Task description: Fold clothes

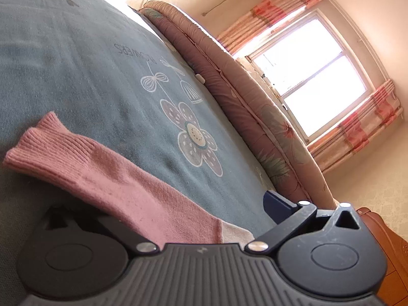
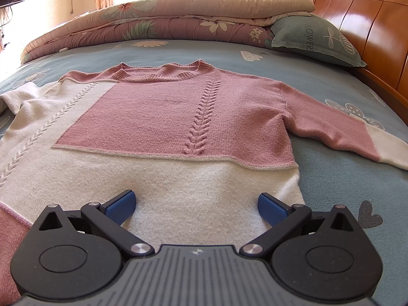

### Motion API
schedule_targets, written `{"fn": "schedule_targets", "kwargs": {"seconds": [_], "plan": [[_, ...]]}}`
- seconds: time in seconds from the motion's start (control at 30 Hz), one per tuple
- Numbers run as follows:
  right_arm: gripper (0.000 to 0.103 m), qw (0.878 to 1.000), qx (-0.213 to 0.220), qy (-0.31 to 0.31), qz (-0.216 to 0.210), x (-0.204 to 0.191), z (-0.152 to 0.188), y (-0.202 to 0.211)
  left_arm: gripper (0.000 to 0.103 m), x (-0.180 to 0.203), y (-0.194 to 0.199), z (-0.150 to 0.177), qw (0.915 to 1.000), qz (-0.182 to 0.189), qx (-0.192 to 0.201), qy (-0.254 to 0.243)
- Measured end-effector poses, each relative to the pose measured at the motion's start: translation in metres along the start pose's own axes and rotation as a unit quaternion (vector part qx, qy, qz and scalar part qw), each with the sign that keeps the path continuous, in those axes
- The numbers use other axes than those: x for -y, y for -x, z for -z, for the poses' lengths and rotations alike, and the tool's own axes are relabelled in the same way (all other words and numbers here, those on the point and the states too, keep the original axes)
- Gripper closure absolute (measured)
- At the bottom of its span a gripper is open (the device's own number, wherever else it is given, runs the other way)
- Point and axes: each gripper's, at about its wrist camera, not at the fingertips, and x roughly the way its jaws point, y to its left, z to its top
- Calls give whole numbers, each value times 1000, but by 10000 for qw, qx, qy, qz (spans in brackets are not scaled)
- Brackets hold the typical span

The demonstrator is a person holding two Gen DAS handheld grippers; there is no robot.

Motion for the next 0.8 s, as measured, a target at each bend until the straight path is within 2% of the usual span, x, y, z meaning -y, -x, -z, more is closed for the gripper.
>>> {"fn": "schedule_targets", "kwargs": {"seconds": [0.17, 0.23, 0.37, 0.5, 0.57, 0.6, 0.67, 0.73, 0.8], "plan": [[0, 10000, 2, -2, -3, 0, 0, 0, 1, -15, 24, -25, 9970, 376, 441, 520], [0, 10000, 3, -2, -5, 0, 0, 0, 1, -15, 31, -35, 9960, 376, 620, 521], [0, 10000, 10, 1, -9, 0, 0, 0, 1, -20, 47, -49, 9926, -258, 1166, 222], [0, 10000, 19, 4, -13, 1, 0, 0, 1, -28, 70, -58, 9750, -1264, 1825, -7], [0, 10000, 23, 5, -13, 1, 0, 0, 1, -23, 75, -60, 9696, -1526, 1904, -175], [0, 10000, 25, 6, -13, 1, 0, 0, 1, -20, 77, -60, 9688, -1581, 1890, -272], [0, 10000, 29, 7, -13, 0, 0, 0, 1, -11, 72, -56, 9801, -1225, 1516, -370], [0, 10000, 30, 8, -11, 0, 0, 0, 1, 6, 55, -44, 9930, -755, 781, -456], [0, 10000, 30, 10, -10, 0, 0, -1, 1, 29, 32, -24, 9954, -527, 52, -802]]}}
